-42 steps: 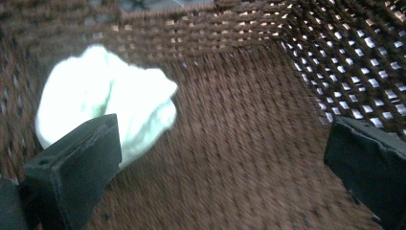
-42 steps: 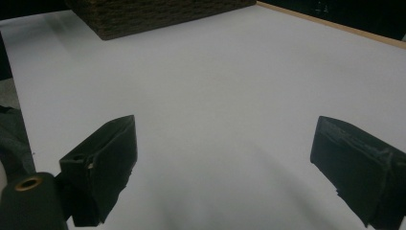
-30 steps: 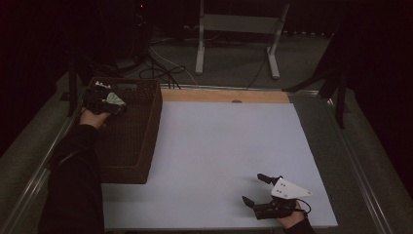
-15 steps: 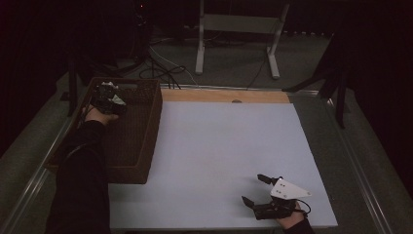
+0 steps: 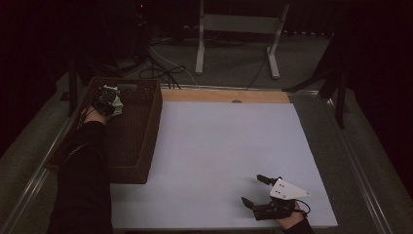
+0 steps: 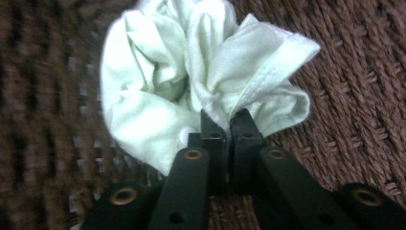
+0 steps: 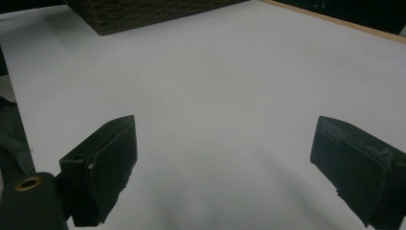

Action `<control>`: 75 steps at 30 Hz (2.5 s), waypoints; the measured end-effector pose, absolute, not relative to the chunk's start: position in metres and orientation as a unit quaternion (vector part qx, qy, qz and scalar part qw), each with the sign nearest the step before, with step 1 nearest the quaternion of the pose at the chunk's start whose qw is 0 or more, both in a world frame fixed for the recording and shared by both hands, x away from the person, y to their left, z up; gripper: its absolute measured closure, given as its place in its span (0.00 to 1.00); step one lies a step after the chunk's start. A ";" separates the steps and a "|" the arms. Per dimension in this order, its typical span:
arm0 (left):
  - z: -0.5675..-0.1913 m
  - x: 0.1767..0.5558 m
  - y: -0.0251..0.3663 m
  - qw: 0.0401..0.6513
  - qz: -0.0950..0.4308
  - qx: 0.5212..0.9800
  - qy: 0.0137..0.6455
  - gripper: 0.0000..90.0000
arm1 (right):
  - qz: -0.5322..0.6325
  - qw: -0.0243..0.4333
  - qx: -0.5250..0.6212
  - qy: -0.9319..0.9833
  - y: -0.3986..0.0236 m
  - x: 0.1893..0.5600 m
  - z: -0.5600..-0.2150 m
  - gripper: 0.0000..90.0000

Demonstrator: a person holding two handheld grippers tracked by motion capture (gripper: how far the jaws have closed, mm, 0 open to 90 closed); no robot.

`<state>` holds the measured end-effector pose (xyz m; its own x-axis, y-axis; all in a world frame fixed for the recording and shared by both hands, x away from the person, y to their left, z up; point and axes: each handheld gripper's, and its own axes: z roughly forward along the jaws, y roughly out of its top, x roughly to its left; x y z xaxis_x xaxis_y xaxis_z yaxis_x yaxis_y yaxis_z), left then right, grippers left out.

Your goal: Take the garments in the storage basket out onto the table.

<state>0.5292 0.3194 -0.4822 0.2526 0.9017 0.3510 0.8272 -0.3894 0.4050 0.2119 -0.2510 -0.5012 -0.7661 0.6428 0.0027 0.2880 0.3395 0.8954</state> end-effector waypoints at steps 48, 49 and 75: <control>-0.378 0.430 0.321 0.284 0.172 0.814 0.477 0.99 | 0.529 0.168 0.285 0.781 -0.256 0.210 -0.495 0.10; -0.378 0.428 0.322 0.292 0.172 0.812 0.476 0.99 | 0.528 0.169 0.285 0.782 -0.255 0.210 -0.495 0.10; -0.328 0.367 0.336 0.400 0.144 0.788 0.446 0.99 | 0.517 0.194 0.285 0.784 -0.256 0.212 -0.496 0.12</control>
<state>0.3667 0.3356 -0.3279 0.5617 0.8170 -0.1304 0.5873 -0.2828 0.7584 0.2122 -0.2555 -0.4964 -0.7625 0.6470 -0.0096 0.2457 0.3032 0.9207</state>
